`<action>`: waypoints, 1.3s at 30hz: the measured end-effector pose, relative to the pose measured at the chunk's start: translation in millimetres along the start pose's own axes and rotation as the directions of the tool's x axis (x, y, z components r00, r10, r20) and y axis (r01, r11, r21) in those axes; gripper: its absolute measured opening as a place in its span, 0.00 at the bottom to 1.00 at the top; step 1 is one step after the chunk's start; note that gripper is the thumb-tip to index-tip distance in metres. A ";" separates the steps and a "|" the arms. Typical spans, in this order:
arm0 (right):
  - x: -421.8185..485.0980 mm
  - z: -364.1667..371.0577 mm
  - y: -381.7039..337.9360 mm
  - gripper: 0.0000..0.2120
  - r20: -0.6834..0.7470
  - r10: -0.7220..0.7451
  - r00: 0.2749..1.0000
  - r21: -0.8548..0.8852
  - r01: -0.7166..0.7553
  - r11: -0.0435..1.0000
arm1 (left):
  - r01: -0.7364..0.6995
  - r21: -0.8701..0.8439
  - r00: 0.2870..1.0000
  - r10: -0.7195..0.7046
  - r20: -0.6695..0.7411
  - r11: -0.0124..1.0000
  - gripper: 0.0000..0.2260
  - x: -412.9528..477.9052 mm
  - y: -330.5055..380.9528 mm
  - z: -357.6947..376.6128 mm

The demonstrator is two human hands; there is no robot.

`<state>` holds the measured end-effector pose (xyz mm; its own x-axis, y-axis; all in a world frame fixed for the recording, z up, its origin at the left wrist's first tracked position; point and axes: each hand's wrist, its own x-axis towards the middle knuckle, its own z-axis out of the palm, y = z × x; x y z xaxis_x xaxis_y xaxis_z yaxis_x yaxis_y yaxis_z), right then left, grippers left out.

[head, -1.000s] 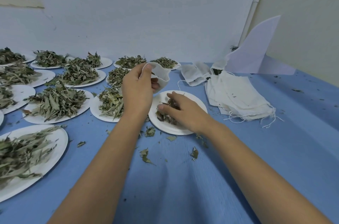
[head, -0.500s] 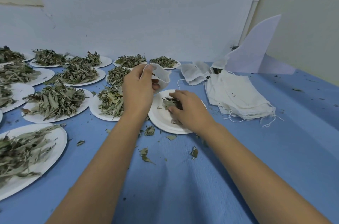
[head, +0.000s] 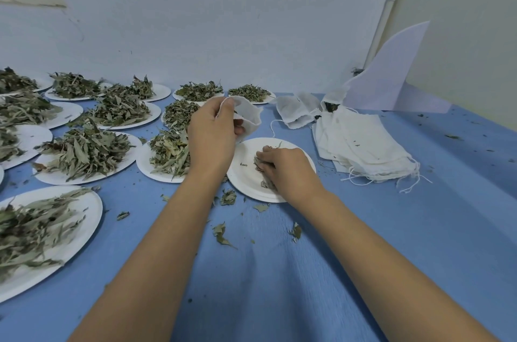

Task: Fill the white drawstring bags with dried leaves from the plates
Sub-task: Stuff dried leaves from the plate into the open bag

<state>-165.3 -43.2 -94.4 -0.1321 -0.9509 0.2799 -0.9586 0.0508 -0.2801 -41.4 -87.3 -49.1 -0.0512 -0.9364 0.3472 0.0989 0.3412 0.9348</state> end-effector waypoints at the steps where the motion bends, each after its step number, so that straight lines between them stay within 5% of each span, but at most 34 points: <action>1: -0.1 0.7 0.6 0.13 -0.005 0.009 1.000 -0.008 -0.009 1.000 | -0.001 -0.003 1.000 0.001 0.004 1.000 0.10 -0.1 -0.1 0.3; 8: -3.4 4.5 2.4 0.12 -0.124 0.037 0.992 0.077 -0.028 0.997 | -0.008 0.011 1.000 0.008 0.012 1.000 0.10 -1.3 -1.9 1.4; 11: -3.2 1.3 2.0 0.11 -0.223 0.108 0.969 0.239 -0.053 0.970 | -0.034 0.062 0.999 0.033 0.019 0.997 0.10 -2.2 -4.1 1.9; 17: 6.0 -31.2 5.1 0.07 -0.182 0.455 0.872 0.807 -0.132 0.576 | -0.057 0.242 0.993 0.031 0.111 0.969 0.13 -4.1 -8.9 2.0; 20: 6.6 -49.7 4.7 0.08 -0.087 0.454 0.887 0.912 -0.112 0.394 | -0.140 0.454 0.988 0.095 0.120 0.880 0.15 -3.4 -15.7 2.5; 24: 5.8 -65.7 3.8 0.08 -0.024 0.358 0.933 0.949 -0.091 0.301 | -0.274 0.629 0.950 0.308 0.059 0.727 0.14 -6.9 -18.2 2.7; 29: 2.0 -63.9 -3.9 0.07 0.090 0.159 0.983 0.907 -0.147 0.396 | -0.327 0.638 0.931 0.354 0.091 0.697 0.12 -11.2 -15.6 6.9; 36: 3.8 -54.2 -3.2 0.07 0.065 0.299 0.952 0.895 -0.189 0.405 | -0.248 0.373 0.967 0.208 0.145 0.894 0.10 -14.6 -7.9 12.4; 39: 5.6 -48.3 -0.4 0.07 -0.003 0.388 0.922 0.804 -0.228 0.549 | -0.176 0.256 0.975 0.132 0.179 0.951 0.08 -19.9 -7.3 18.9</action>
<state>-177.8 -33.9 -48.4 -0.4943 -0.8559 0.1521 -0.2934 -0.0004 -0.9560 -59.9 -69.6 -61.4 -0.2150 -0.8533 0.4751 -0.1518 0.5097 0.8468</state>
